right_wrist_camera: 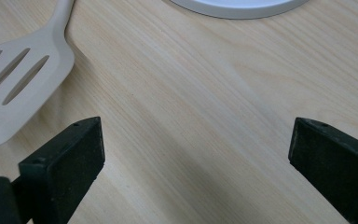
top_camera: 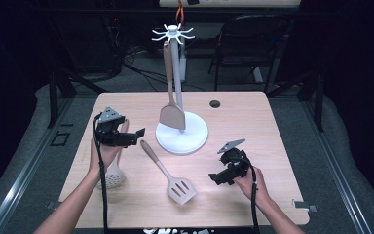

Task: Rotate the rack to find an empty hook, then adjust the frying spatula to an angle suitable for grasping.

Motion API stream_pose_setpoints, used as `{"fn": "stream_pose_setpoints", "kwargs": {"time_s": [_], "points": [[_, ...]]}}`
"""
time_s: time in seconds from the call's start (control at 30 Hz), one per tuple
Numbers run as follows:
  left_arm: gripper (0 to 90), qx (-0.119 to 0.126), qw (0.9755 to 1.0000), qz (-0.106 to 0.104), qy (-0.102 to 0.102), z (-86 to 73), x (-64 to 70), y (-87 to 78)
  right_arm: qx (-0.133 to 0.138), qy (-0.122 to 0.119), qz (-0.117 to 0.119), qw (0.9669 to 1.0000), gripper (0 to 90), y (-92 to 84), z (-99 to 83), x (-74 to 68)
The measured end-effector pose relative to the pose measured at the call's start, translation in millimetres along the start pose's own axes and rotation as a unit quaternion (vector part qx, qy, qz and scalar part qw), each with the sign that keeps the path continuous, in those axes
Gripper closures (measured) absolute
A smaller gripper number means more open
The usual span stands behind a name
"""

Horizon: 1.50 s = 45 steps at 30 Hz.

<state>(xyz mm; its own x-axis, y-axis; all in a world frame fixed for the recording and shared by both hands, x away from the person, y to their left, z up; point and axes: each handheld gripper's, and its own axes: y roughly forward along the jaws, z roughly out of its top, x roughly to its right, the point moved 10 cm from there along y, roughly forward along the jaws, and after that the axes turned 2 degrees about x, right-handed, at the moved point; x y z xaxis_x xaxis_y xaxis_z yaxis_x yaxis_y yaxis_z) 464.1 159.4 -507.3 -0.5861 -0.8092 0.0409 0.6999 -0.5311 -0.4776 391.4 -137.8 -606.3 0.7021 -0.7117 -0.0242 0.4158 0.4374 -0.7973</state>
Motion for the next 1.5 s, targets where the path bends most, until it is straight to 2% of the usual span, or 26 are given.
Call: {"fn": "stream_pose_setpoints", "kwargs": {"time_s": [0.13, 0.4, 0.67, 0.8, 0.9, 0.97, 1.03, 1.13, 1.2, 1.33, 1.4, 1.5], "points": [[2.4, 0.000, 1.0000, 0.001, -0.009, -14.7, -1.3, 4.0, -0.008, -0.003, -0.001, 1.0000, 3.1, 1.4, -0.8, -0.8], [0.1, -0.029, 0.9995, -0.004, -0.010, -38.0, 0.2, 7.8, -0.017, -0.009, -0.001, 0.9998, 3.0, 4.0, -2.4, -3.8], [0.0, -0.033, 0.9993, -0.003, -0.018, -44.8, 1.9, 8.5, -0.026, -0.016, 0.005, 0.9995, 2.5, 7.0, -4.3, -8.1], [0.1, -0.037, 0.9989, -0.010, -0.028, -47.9, 4.7, 7.7, -0.026, -0.018, 0.008, 0.9995, 3.7, 6.6, -3.4, -10.4], [0.1, -0.040, 0.9982, -0.013, -0.043, -50.2, 5.0, 7.2, -0.038, -0.028, -0.018, 0.9988, 13.7, 7.5, -3.7, -10.4], [0.1, -0.040, 0.9979, -0.013, -0.050, -50.9, 5.0, 6.7, -0.034, -0.031, -0.014, 0.9988, 17.7, 8.8, -2.4, -14.7], [0.1, -0.042, 0.9978, -0.012, -0.051, -52.5, 4.9, 6.6, -0.034, -0.040, -0.024, 0.9983, 27.6, 7.3, -1.3, -15.6], [0.1, -0.045, 0.9974, -0.011, -0.054, -55.2, 5.6, 7.2, -0.020, -0.043, -0.009, 0.9988, 40.1, 4.3, 2.5, -21.3], [0.2, -0.047, 0.9972, -0.011, -0.057, -55.7, 5.1, 7.0, -0.009, -0.043, 0.009, 0.9990, 54.4, 2.2, 5.9, -27.2], [0.8, -0.051, 0.9966, -0.011, -0.064, -56.9, 3.8, 7.9, 0.003, -0.053, 0.020, 0.9984, 77.9, 0.4, 10.8, -38.9], [0.8, -0.052, 0.9965, -0.008, -0.065, -57.3, 2.7, 8.8, 0.011, -0.056, 0.028, 0.9980, 84.2, -0.6, 14.3, -46.7], [0.9, -0.053, 0.9960, -0.003, -0.071, -58.6, 2.4, 10.9, 0.022, -0.054, 0.049, 0.9971, 87.7, -2.3, 20.3, -62.3]]}}
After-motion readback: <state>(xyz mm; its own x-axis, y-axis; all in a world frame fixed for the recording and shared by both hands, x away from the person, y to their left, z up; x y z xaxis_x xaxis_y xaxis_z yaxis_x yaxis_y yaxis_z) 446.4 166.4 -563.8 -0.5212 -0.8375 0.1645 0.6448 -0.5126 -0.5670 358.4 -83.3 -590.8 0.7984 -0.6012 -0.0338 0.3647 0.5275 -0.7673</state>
